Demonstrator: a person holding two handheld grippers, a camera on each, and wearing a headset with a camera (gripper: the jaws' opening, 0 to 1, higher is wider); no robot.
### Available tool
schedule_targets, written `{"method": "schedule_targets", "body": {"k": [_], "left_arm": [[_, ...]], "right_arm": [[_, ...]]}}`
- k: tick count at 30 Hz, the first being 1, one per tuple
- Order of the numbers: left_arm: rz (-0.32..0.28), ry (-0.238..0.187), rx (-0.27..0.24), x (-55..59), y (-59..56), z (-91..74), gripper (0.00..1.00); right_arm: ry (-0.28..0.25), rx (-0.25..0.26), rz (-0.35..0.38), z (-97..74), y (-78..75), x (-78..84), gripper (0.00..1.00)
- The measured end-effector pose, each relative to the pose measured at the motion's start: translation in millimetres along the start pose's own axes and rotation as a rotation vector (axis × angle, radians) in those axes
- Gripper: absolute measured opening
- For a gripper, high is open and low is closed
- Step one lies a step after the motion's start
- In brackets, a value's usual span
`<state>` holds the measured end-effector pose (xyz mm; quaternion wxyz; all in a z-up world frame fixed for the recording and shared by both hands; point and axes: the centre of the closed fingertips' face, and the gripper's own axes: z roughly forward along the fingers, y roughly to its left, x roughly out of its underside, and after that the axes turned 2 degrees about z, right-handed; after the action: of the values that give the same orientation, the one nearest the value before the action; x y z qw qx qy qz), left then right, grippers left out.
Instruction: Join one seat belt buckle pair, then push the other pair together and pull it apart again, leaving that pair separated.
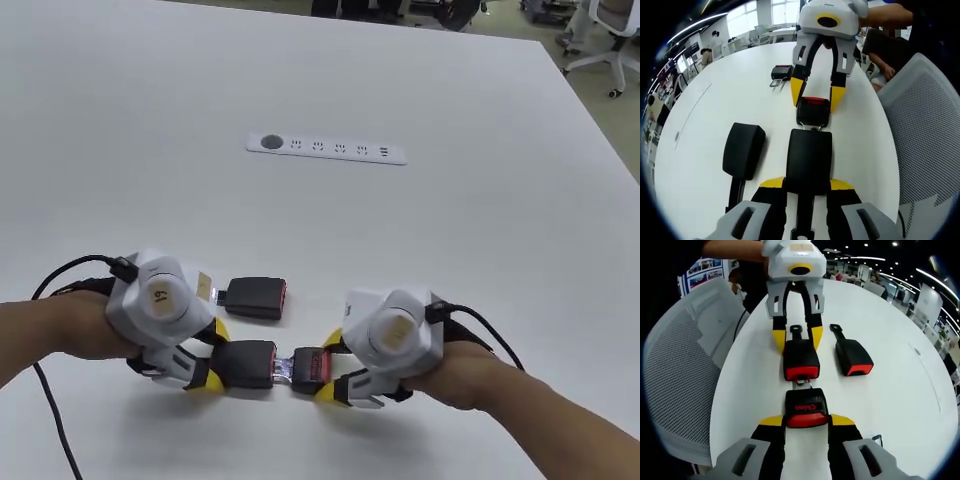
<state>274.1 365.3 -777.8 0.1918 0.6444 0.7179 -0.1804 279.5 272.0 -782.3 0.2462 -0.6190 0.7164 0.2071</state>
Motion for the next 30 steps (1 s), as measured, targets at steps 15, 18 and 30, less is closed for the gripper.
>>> {"method": "schedule_targets", "body": {"k": [15,18,30], "left_arm": [[-0.003,0.001,-0.001,-1.3,-0.4,-0.5,0.30],[-0.001,0.003,-0.001,-0.5,0.2,-0.2,0.30],[0.008,0.011,0.000,-1.3,-0.8,-1.1,0.30]], "right_arm": [[-0.009,-0.003,0.011,5.5,3.6,-9.0,0.27],[-0.010,0.001,0.018,5.7,3.6,-11.3,0.27],[-0.008,0.003,0.019,3.6,3.9,-14.5,0.27]]}}
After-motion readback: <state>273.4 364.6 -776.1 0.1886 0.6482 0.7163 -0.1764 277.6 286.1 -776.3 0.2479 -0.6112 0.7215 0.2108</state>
